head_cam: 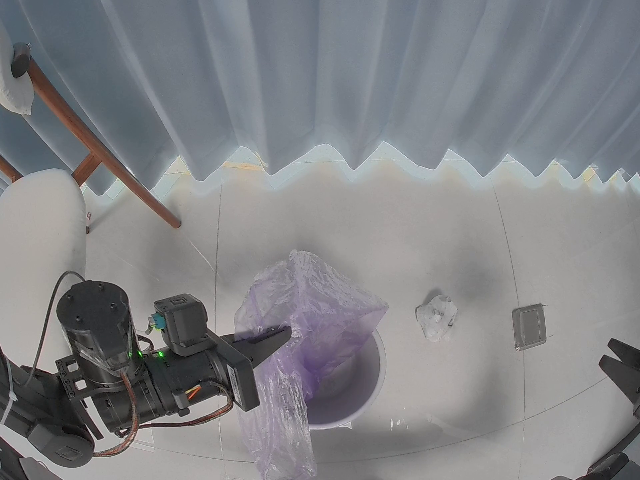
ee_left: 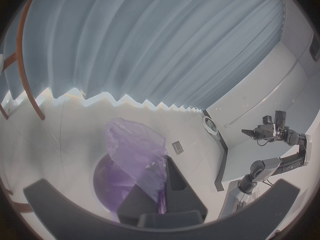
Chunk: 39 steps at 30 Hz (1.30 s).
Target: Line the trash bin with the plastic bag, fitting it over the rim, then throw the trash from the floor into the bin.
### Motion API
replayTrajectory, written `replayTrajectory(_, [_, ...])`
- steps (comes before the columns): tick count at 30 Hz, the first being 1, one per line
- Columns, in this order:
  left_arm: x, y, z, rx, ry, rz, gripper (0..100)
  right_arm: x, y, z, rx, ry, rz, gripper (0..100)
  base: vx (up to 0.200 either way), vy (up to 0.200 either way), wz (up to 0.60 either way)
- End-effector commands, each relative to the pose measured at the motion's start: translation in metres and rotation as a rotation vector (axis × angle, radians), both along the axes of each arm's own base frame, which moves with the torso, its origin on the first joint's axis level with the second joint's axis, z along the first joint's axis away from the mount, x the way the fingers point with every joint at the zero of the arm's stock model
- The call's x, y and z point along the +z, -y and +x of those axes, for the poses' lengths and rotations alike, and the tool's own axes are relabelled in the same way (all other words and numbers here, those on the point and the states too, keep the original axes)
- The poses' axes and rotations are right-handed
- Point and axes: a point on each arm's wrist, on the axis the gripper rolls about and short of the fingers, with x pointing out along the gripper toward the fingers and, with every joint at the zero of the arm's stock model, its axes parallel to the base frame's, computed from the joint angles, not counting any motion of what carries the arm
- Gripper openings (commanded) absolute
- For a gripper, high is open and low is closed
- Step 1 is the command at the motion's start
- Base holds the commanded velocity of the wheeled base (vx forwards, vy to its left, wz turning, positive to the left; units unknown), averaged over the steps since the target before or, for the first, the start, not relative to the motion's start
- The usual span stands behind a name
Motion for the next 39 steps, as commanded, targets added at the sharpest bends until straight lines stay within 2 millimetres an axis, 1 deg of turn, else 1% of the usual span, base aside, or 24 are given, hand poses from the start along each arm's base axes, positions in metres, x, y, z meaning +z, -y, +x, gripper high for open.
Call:
replayTrajectory(1, [0.003,-0.001,-0.001,0.000,0.008,-0.007,0,0.003,-0.001,0.016,0.004,-0.076,0.000,100,0.000,0.000,0.00])
replayTrajectory(10, [0.003,-0.001,-0.001,0.000,0.008,-0.007,0,0.009,-0.002,0.028,0.033,-0.114,0.003,100,0.000,0.000,0.00])
replayTrajectory(24, [0.001,-0.002,-0.002,0.000,0.004,-0.003,0,0.016,-0.012,0.048,0.153,-0.181,-0.008,100,0.000,0.000,0.00])
replayTrajectory(29, [0.000,-0.001,-0.002,0.000,0.000,0.000,0,0.020,-0.014,0.058,0.162,-0.199,-0.012,100,0.000,0.000,0.00])
replayTrajectory(32, [0.000,-0.001,-0.002,0.000,0.000,0.000,0,0.021,-0.014,0.060,0.164,-0.202,-0.012,100,0.000,0.000,0.00])
replayTrajectory(39, [-0.001,-0.001,-0.003,-0.005,-0.003,0.002,0,0.020,-0.018,0.078,0.171,-0.258,-0.017,100,0.000,0.000,0.00])
